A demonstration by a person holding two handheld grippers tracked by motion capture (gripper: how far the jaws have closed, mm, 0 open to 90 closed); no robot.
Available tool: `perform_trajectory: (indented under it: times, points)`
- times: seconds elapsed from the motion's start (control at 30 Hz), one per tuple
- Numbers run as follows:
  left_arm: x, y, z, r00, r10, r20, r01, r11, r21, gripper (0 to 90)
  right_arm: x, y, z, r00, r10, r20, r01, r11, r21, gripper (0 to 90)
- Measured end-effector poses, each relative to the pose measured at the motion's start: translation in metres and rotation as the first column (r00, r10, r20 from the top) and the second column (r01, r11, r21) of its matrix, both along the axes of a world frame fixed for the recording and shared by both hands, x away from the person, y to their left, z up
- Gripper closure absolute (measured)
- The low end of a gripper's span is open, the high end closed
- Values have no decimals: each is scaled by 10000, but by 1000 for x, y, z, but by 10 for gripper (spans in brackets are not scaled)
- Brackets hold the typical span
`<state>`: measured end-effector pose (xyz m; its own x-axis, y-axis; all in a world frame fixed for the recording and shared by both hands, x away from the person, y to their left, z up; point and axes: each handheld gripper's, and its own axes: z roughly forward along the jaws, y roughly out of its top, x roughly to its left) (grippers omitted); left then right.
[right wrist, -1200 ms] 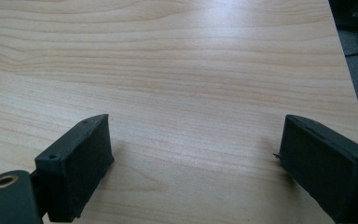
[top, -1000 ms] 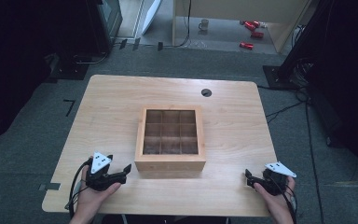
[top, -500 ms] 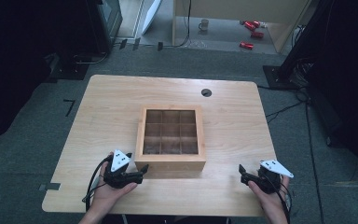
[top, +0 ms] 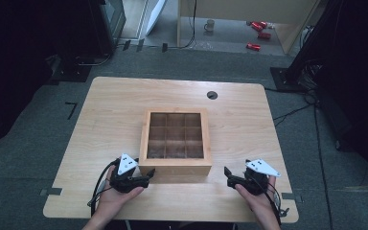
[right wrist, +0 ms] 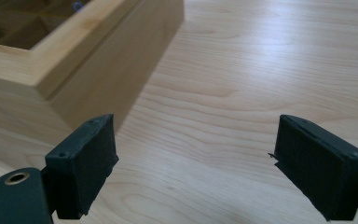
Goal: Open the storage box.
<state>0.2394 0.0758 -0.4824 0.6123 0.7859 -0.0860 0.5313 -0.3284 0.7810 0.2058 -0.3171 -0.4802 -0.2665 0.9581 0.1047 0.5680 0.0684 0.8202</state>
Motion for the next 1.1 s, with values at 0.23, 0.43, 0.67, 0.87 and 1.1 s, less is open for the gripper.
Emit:
perform_trajectory:
  times: [0.23,0.43,0.67,0.87,1.1]
  points:
    - [-1,4,2,10000,-81,51,82,9997,-223,327,1,22,10,9980,604,192,-610,9974,373,127]
    - [-1,8,6,9999,-126,95,131,9987,-494,356,3,39,15,9941,1020,367,-1035,9937,421,127]
    - [-1,9,6,9997,-169,153,176,9988,-454,375,6,52,15,9893,1401,398,-1421,9884,537,127]
    - [-2,9,8,9994,-127,322,139,9992,-384,388,7,61,12,9839,1748,383,-1769,9825,592,125]
    - [-2,8,14,9989,-148,449,166,9990,-413,393,11,70,5,9806,1946,239,-1955,9796,460,125]
